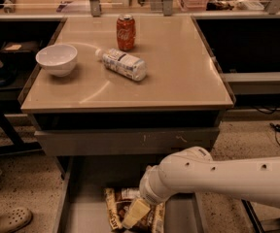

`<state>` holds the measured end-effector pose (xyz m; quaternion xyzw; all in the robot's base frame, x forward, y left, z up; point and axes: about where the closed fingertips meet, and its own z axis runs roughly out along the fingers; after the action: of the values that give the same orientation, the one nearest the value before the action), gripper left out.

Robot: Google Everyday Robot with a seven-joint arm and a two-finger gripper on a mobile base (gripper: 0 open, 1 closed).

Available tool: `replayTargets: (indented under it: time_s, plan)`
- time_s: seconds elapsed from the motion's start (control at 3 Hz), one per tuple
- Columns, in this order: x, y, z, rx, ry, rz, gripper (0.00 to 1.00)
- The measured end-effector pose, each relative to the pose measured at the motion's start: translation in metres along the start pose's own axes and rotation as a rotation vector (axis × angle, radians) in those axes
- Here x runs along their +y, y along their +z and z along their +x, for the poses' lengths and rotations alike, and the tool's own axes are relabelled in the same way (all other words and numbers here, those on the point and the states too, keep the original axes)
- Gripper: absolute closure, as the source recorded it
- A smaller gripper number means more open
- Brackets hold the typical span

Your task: Pick brown chip bag from middle drawer and place on counter

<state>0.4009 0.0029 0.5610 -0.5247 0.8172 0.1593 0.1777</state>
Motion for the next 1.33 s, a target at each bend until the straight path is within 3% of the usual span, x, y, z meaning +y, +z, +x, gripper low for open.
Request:
replayTargets:
  time_s: [0.33,0.67,1.33]
  plan:
    - [-0.002,0.001,-0.005,-0.017,0.004,0.009,0.00]
    - [-0.001,0.029,0.007,-0.006,-0.004,-0.005,0.00]
    - [-0.033,0.080,0.025,-0.015,-0.012,0.060,0.00]
